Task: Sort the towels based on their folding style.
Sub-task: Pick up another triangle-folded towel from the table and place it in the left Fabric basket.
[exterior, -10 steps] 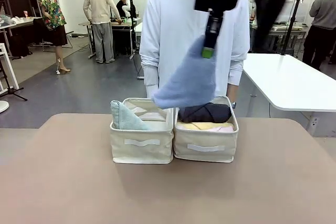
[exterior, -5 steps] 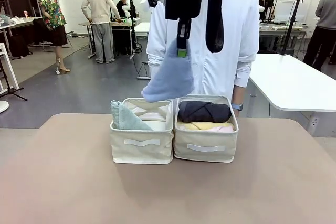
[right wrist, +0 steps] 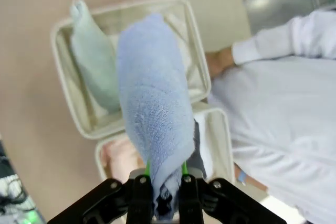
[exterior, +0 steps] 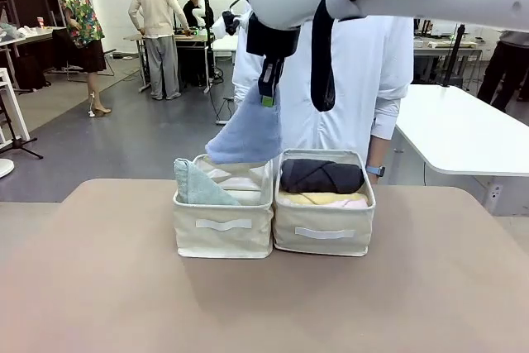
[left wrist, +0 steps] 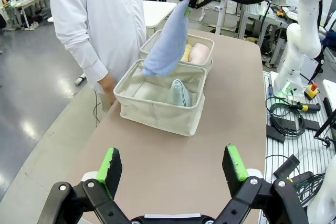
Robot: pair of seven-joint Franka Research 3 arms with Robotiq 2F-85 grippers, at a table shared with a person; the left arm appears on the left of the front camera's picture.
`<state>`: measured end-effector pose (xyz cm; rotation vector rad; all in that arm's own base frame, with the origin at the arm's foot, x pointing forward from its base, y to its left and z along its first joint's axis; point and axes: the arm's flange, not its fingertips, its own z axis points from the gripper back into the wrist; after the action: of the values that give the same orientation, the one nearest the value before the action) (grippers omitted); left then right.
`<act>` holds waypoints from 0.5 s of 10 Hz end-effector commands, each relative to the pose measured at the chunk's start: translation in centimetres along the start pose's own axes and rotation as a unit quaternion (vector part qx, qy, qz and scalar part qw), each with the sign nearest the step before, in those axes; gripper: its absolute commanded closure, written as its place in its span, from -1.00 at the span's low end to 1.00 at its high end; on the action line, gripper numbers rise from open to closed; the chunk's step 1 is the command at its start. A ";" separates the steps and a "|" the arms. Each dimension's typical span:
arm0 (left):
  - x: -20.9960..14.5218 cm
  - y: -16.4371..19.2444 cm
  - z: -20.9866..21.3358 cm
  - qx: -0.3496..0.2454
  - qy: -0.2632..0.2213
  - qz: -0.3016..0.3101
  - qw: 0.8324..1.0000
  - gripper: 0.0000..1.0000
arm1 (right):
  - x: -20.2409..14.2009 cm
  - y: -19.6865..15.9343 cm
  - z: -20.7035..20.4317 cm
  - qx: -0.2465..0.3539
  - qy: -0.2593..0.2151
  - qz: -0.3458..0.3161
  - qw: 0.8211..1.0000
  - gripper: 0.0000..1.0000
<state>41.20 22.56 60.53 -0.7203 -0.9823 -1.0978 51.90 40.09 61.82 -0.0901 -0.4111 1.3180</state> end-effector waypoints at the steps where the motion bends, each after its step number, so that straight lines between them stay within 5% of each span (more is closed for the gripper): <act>1: 0.0 0.0 0.2 0.001 -0.007 -0.005 1.000 -1.00 | 0.0 0.0 1.2 -0.011 0.019 0.011 1.000 0.69; 5: 0.0 0.0 0.2 0.001 -0.007 -0.005 1.000 -1.00 | 0.0 0.0 1.2 -0.011 0.019 0.011 1.000 0.69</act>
<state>41.20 22.56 60.53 -0.7203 -0.9823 -1.0977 51.41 39.66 62.37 -0.1176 -0.3965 1.3255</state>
